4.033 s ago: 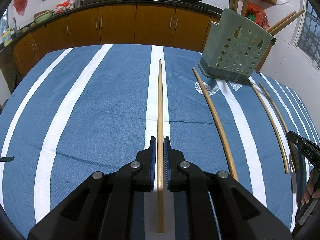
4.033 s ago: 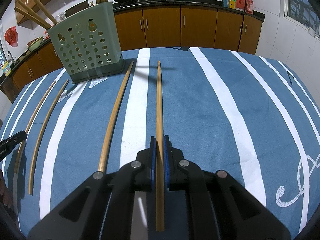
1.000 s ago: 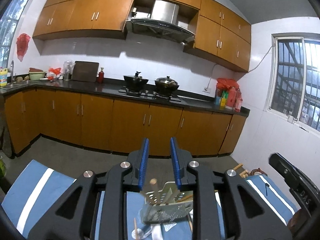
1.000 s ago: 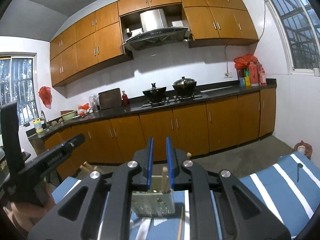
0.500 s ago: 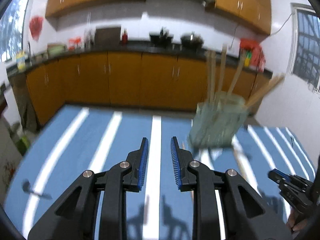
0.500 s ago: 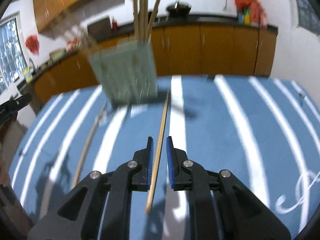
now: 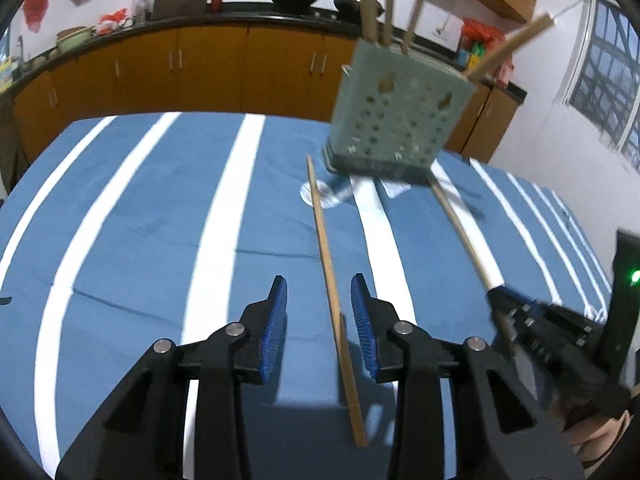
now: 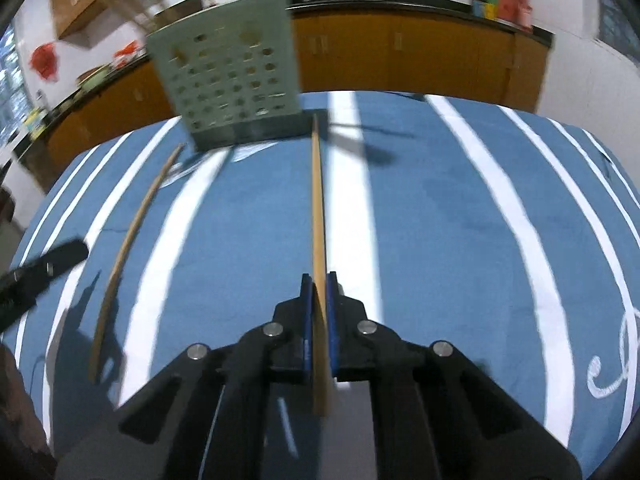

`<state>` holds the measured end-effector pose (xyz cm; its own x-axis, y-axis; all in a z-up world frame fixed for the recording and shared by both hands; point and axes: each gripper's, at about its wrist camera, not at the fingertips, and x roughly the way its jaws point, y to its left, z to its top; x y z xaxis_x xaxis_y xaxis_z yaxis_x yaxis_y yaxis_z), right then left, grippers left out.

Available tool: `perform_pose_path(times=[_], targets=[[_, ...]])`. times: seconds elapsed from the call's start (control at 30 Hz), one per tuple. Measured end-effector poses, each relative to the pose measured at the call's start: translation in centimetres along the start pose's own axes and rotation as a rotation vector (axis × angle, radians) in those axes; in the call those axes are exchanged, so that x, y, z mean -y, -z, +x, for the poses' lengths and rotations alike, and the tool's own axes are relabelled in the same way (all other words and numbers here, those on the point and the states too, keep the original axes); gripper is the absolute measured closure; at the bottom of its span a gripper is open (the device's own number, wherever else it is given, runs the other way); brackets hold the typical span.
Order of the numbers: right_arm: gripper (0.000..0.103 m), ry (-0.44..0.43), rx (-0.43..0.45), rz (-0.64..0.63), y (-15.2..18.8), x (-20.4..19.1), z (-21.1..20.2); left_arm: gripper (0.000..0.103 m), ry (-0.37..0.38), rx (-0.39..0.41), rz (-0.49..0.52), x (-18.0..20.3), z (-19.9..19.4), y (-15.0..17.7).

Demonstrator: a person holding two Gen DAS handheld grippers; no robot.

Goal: Organize utensils
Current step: 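Lower both tools to the cloth and grasp one chopstick in each, then hold the grasped chopsticks in both tools on the table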

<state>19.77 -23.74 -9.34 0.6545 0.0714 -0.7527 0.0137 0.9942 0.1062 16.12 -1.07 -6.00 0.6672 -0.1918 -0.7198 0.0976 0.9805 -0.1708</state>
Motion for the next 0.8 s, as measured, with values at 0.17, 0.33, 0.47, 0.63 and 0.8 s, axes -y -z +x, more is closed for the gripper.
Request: perform_pose_path(times=[0.17, 0.33, 0.47, 0.63, 0.8], targets=[[0.095, 0.018, 0.003, 0.049, 0.2, 2.0, -0.4, 0.068, -0.019, -0.054, 0.018, 0.9, 1.5, 1.2], [0.095, 0.011, 0.004, 0.036, 0.5, 2.0, -0.5, 0.091, -0.074, -0.064, 0.047, 1.2, 2.4, 1.5], [0.095, 0.007, 0.002, 0.01, 0.4, 1.5, -0.3, 0.096, -0.093, -0.063, 0.032, -0.5, 2.5, 0.7], [0.095, 0.016, 0.002, -0.003, -0.1, 1.3, 0.1, 0.096, -0.138, -0.048, -0.005, -3.6, 3.0, -0.8], [0.094, 0.042, -0.001, -0.025, -0.6, 1.2, 0.6, 0.095, -0.128, -0.043, 0.009, -4.7, 3.5, -1.5]])
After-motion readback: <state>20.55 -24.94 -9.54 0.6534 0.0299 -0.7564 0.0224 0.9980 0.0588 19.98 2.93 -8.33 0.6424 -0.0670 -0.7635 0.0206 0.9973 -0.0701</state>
